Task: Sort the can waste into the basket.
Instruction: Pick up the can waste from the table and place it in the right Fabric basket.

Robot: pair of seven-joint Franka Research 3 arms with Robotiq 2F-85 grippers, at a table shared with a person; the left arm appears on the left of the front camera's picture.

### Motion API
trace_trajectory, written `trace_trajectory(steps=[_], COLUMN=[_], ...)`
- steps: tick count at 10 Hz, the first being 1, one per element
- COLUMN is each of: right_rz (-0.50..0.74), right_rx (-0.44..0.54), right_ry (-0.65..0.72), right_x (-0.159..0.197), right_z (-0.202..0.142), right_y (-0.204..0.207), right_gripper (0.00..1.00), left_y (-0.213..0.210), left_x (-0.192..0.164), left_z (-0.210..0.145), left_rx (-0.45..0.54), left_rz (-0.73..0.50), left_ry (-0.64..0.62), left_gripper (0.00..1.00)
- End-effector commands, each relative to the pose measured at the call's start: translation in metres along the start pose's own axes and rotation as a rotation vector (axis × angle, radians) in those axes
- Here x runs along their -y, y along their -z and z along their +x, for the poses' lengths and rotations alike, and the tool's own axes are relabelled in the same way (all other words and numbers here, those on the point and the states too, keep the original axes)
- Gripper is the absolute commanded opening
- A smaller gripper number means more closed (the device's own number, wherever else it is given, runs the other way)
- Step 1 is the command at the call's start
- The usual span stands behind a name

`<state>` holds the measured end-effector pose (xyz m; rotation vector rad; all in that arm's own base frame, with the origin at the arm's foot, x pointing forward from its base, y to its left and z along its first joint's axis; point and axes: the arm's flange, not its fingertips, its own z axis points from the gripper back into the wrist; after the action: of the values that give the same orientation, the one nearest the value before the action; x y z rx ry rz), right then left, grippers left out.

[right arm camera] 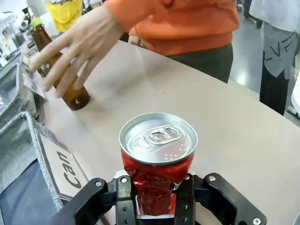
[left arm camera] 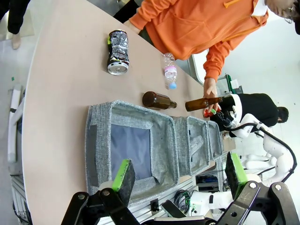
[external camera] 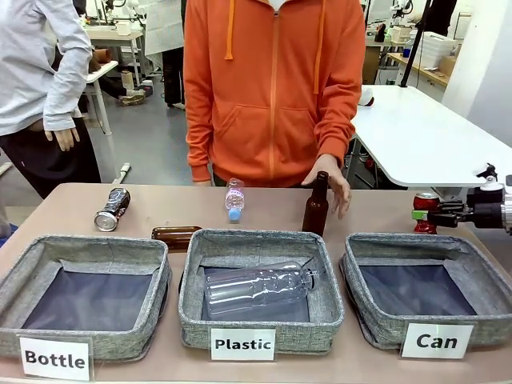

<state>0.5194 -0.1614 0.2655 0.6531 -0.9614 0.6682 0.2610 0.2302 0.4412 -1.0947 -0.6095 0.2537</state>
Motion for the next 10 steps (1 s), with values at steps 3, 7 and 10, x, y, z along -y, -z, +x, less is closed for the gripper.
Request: trace_trajectory(steps=[3,7,10], right_rz=[-0.034,0.227,0.409], right_rx=[0.042,-0.184,-0.469], right_ry=[-0.166,-0.195,-0.363], right_x=[-0.024,-0.126,-0.205], right_z=[0.055,0.111,0.088], right_y=[-0.048,-0.1,-0.074], right_gripper=[0.0,0.0,0.0], left_y=[0.0,0.0,0.0], left_x=[0.0,0.0,0.0], left_z=[0.002,0.002,0.002], left_rx=[0.012,0.012,0.012], left_rz=[-0.02,-0.02,-0.02], left_ry=[0.018,0.018,0.018], left_gripper=[1.0,1.0,1.0])
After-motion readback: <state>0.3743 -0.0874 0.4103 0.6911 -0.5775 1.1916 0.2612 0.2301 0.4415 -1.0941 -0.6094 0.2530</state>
